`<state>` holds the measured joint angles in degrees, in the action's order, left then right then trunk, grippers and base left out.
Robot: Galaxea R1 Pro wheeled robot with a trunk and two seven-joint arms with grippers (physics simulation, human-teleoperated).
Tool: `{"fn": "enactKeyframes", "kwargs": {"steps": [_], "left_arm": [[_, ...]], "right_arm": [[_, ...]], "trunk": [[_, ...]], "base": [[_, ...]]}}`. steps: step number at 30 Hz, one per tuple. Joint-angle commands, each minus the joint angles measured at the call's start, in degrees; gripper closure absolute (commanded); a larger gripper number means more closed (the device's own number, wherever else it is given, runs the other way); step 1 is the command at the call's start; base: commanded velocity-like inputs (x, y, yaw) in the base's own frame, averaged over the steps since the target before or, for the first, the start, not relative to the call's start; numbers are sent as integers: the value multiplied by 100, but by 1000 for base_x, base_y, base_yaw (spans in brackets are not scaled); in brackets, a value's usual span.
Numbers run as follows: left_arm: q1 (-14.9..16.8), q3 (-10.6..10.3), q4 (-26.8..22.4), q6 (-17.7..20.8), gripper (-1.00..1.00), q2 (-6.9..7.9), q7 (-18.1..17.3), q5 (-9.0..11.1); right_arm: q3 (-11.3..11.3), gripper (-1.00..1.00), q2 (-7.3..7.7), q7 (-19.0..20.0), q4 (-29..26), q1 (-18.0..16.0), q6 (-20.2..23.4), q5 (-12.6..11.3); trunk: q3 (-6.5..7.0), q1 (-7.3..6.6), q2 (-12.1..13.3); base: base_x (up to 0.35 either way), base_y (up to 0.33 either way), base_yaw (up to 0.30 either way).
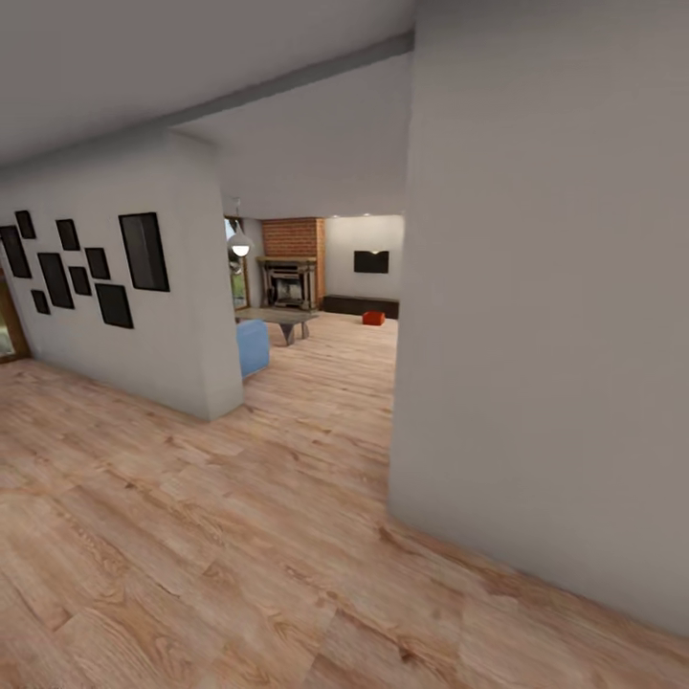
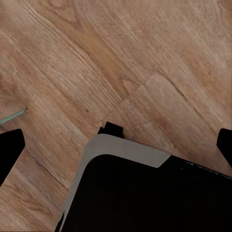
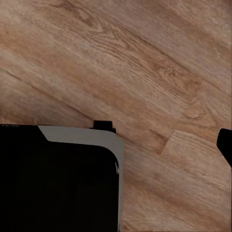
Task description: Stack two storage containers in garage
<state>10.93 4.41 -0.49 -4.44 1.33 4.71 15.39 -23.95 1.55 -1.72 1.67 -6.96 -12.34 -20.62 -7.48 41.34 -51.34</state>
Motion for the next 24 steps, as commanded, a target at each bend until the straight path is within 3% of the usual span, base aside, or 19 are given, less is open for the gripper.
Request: {"fn": "enactKeyframes", "kwargs": {"steps": [1, 24], "left_arm": [[6, 42, 5, -19, -100, -1, 4, 0], [6, 48, 5, -13, -100, -1, 3, 0]], "right_arm": [[-49, -100, -1, -4, 17, -7, -31, -40], [-51, -100, -12, -4, 17, -7, -31, -45]], "trunk": [[-13, 4, -5], [-109, 4, -5]], "base": [[322, 0, 241], [322, 0, 242]]}}
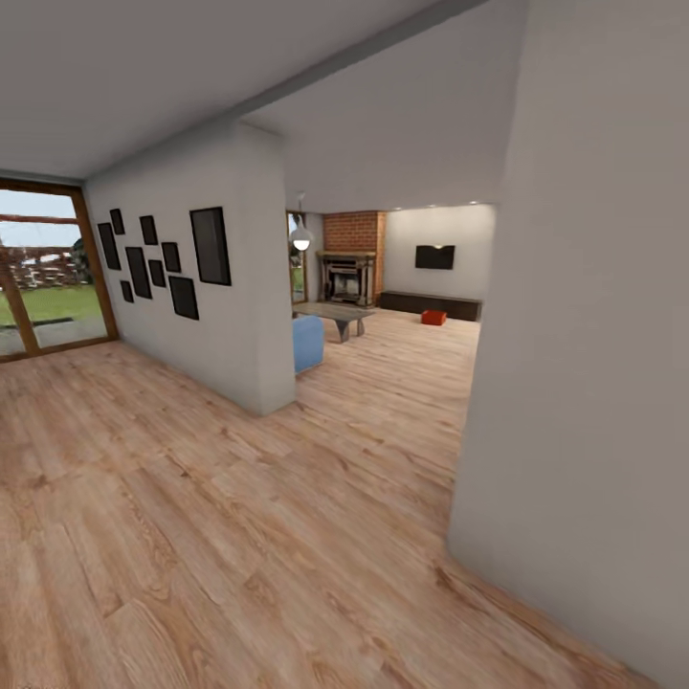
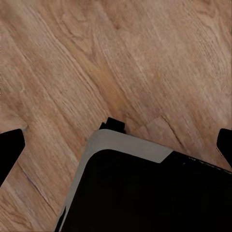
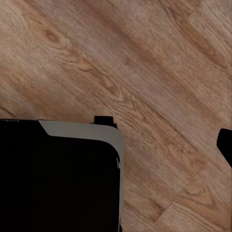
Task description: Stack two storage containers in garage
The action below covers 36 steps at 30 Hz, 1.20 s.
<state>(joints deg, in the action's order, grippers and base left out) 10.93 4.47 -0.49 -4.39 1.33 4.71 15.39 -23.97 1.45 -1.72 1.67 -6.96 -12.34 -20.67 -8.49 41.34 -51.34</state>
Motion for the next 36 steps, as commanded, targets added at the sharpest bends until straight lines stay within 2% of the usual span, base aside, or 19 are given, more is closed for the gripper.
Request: {"fn": "enactKeyframes", "kwargs": {"steps": [1, 11, 36], "left_arm": [[6, 44, 5, -18, -100, -1, 4, -1], [6, 45, 5, -27, -100, -1, 4, 8], [6, 37, 5, -24, -100, -8, 4, -2]], "right_arm": [[-48, -100, -5, -4, 17, -7, -33, -41], [-21, -100, -8, -13, 17, -7, -40, -84], [-46, -100, -31, -69, 17, -7, -8, -52]], "trunk": [[-10, 4, -5], [-16, 4, -5], [-12, 4, -5]], "base": [[322, 0, 261], [322, 0, 234], [322, 0, 15]]}}
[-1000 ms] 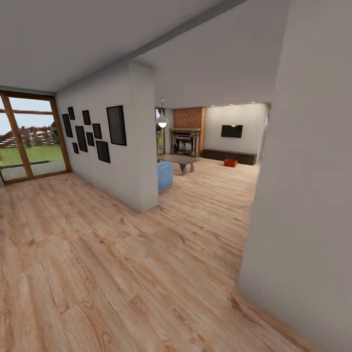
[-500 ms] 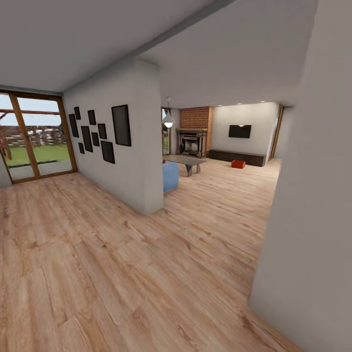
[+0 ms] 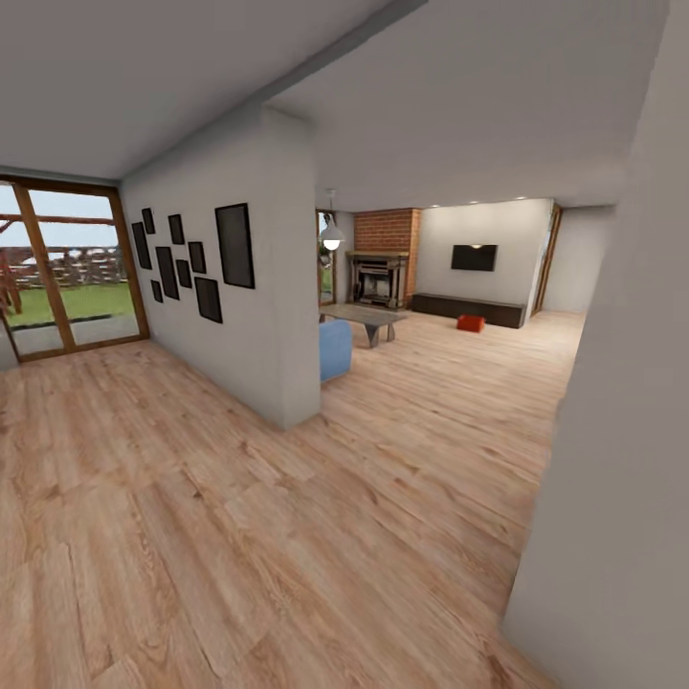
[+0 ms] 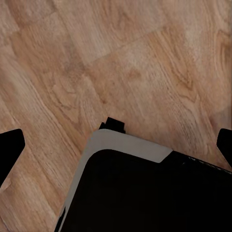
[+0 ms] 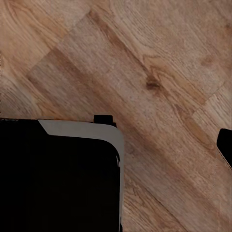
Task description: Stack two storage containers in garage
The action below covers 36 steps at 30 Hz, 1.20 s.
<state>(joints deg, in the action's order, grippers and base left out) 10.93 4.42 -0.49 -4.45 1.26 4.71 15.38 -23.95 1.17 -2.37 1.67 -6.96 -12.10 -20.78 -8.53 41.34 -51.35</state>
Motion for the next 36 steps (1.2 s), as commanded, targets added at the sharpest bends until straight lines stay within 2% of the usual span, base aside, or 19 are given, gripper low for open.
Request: {"fn": "enactKeyframes", "kwargs": {"steps": [1, 10, 36], "left_arm": [[5, 42, 5, -17, -100, 0, 3, 0], [5, 48, 5, -12, -100, 5, 3, 0], [5, 50, 5, -21, -100, 6, 3, 9]], "right_arm": [[-47, -100, -3, -3, 17, -7, -33, -41], [-55, -100, 1, 22, 17, -7, -29, -42], [-74, -100, -1, -20, 17, -7, -12, -39]], "trunk": [[-5, 4, -5], [24, 4, -5], [25, 4, -5]], "base": [[322, 0, 126], [322, 0, 147], [322, 0, 2]]}}
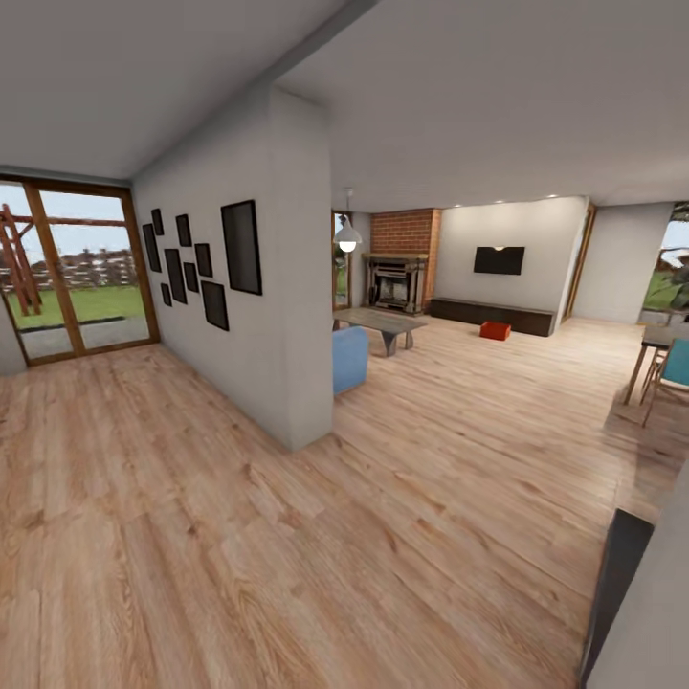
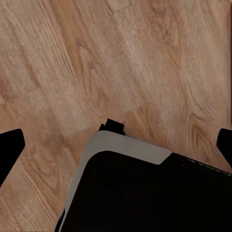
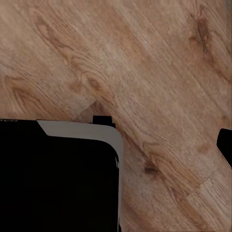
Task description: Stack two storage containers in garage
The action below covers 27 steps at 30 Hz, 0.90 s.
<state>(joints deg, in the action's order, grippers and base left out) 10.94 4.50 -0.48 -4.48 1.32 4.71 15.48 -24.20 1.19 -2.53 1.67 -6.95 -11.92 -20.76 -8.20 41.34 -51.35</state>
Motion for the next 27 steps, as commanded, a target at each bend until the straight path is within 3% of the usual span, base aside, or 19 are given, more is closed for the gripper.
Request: {"fn": "enactKeyframes", "kwargs": {"steps": [1, 6, 14, 27], "left_arm": [[5, 43, 4, -17, -100, -1, 3, -1], [5, 43, 4, -11, -100, -7, 3, -2], [5, 43, 4, -13, -100, -1, 3, -1], [5, 43, 4, -18, -100, 0, 3, -10]], "right_arm": [[-46, -100, -4, -6, 18, -8, -24, -45], [-41, -100, -5, 7, 18, -8, -11, -41], [-49, -100, -5, 50, 18, -8, -17, -34], [-50, -100, -5, 60, 18, -8, -20, -34]], "trunk": [[-8, 4, -5], [-8, 4, -5], [-8, 4, -5], [-8, 4, -5]], "base": [[322, 0, 0], [322, 0, -71], [322, 0, -238], [322, 0, -60]]}}
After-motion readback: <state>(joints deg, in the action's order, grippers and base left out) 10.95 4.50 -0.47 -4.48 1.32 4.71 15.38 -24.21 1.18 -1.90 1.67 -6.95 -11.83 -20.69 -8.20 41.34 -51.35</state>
